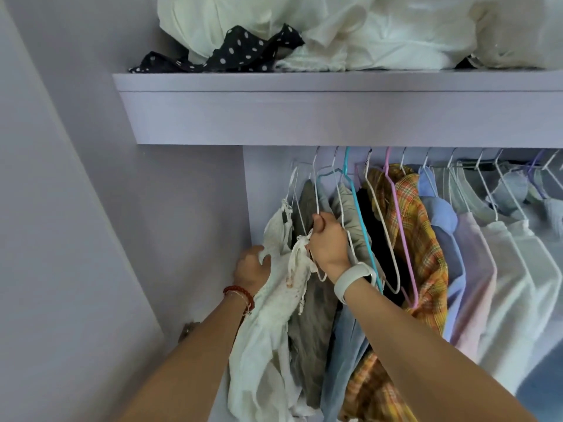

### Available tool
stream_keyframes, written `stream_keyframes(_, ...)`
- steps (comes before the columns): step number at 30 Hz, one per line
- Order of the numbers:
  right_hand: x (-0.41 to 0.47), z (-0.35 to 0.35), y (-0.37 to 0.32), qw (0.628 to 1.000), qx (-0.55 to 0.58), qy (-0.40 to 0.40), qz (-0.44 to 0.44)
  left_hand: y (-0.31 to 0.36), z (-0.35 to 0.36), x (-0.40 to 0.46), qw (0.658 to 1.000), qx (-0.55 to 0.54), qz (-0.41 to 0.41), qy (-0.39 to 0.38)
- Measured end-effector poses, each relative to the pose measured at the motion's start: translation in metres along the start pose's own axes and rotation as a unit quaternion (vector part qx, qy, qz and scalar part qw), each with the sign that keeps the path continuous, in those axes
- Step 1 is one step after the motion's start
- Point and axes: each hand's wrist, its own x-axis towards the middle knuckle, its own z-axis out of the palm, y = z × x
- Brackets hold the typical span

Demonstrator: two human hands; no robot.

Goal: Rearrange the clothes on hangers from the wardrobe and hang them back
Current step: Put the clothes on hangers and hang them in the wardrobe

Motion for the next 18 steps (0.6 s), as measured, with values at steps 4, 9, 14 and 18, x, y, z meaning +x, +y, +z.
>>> stream_keyframes(4, -0.02, -0.007, -0.009, 0.999, -0.025, -0.016, -0.037, 0.026, -0.006, -0.024, 0.988, 0.011, 0.109, 0.105)
stream_keyframes(9, -0.062, -0.028, -0.011, 0.997, -0.022, -0.032, -0.07, 0.042, -0.008, -0.068, 0.953, 0.03, 0.226, 0.198)
stream_keyframes(14, -0.13, -0.077, 0.014, 0.989, -0.017, -0.016, -0.146, 0.026, 0.01, -0.123, 0.941, 0.115, 0.256, 0.191)
stream_keyframes(18, -0.2, -0.13, 0.082, 0.989, -0.111, 0.02, -0.098, 0.004, 0.044, -0.187, 0.94, 0.213, 0.255, 0.08)
